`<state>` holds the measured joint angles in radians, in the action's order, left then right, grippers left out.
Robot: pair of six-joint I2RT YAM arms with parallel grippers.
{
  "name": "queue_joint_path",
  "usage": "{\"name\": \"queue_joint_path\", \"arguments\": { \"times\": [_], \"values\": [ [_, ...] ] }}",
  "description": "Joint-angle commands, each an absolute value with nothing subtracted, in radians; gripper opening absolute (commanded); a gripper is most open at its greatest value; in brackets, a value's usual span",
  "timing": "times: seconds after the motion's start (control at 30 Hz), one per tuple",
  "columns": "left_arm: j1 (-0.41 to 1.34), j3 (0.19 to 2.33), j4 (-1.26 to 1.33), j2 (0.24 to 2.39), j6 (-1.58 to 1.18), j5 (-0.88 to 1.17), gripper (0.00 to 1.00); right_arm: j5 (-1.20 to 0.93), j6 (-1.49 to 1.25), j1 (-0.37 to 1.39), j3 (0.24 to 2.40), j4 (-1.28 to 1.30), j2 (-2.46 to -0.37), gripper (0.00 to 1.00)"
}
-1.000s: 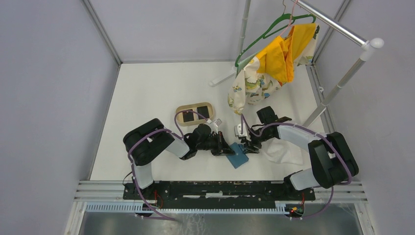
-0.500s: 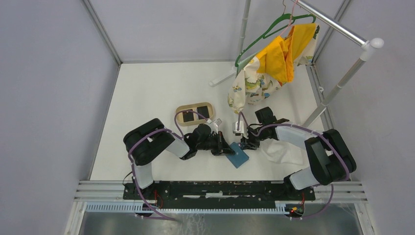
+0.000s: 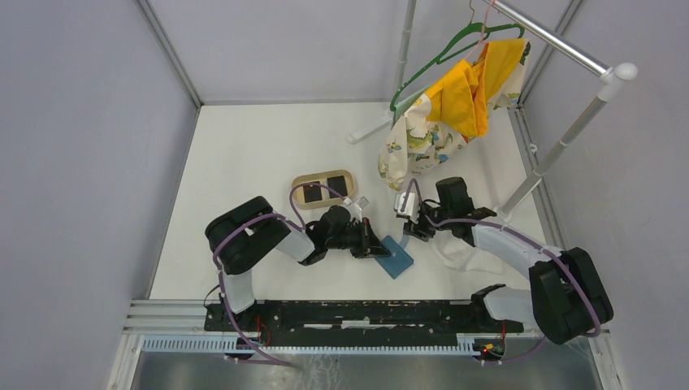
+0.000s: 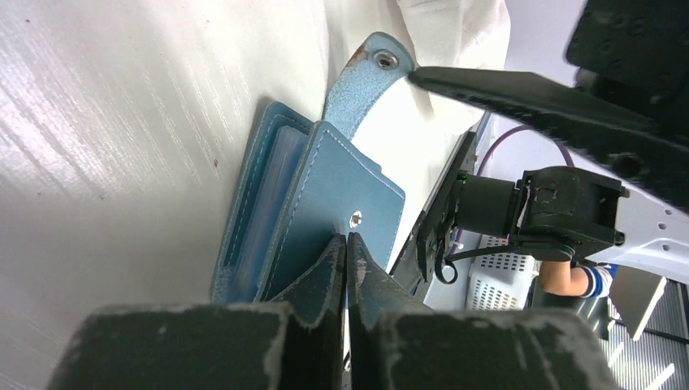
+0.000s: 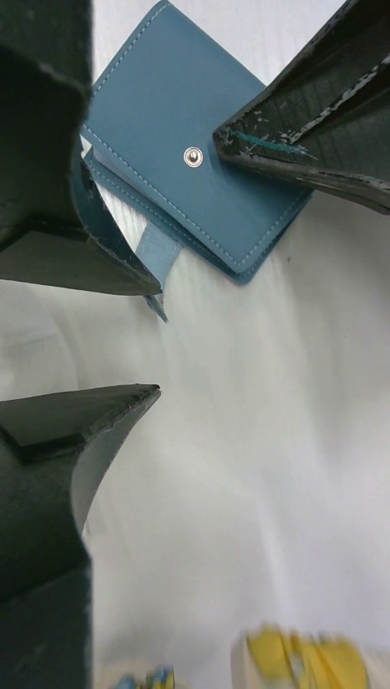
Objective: Put the credit cards into the card holder
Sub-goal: Close the card holder at the center of the board.
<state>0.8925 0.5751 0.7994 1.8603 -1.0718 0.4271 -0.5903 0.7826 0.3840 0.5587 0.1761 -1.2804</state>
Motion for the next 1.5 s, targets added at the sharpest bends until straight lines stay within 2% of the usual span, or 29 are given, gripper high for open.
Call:
{"name": "queue_joint_path", "arguments": {
  "times": [0.0,0.13,0.17,0.23,0.27,0.4,0.53,0.73,0.9,1.13,1.37,1.47],
  "values": [
    [0.896,0.571,0.695,1.877,-1.043,0.387,0.06,-0.645,0.822,0.367,0.581,0.136,-1.174,0.5],
    [0.897,0.586,0.613,1.846,-1.025,0.346,0.06,-0.624,0.884,0.353,0.617,0.172,-1.071,0.55],
    [0.898,0.59,0.587,1.837,-1.019,0.332,0.06,-0.63,0.895,0.348,0.64,0.198,-1.074,0.61],
    [0.903,0.603,0.521,1.815,-1.004,0.288,0.05,-0.659,0.836,0.348,0.695,0.267,-1.12,0.89],
    [0.907,0.614,0.485,1.803,-0.993,0.265,0.05,-0.701,0.826,0.348,0.737,0.338,-1.162,0.98],
    [0.919,0.657,0.35,1.759,-0.955,0.184,0.02,-0.831,0.849,0.351,0.889,0.615,-1.36,0.98],
    [0.93,0.678,0.29,1.738,-0.947,0.148,0.02,-0.672,0.735,0.366,0.707,0.347,-1.246,0.98],
    [0.936,0.693,0.284,1.733,-0.945,0.153,0.02,-0.502,0.724,0.459,0.668,0.337,-1.227,0.98],
    [0.947,0.711,0.283,1.742,-0.942,0.159,0.02,-0.445,0.684,0.519,0.678,0.321,-1.265,0.84],
    [0.956,0.725,0.285,1.743,-0.943,0.166,0.02,-0.376,0.661,0.546,0.677,0.31,-1.285,0.57],
    [0.956,0.736,0.286,1.728,-0.946,0.17,0.04,-0.363,0.645,0.546,0.69,0.299,-1.267,0.09],
    [0.956,0.746,0.291,1.73,-0.948,0.182,0.06,-0.399,0.635,0.545,0.716,0.293,-1.283,0.0]
  ]
}}
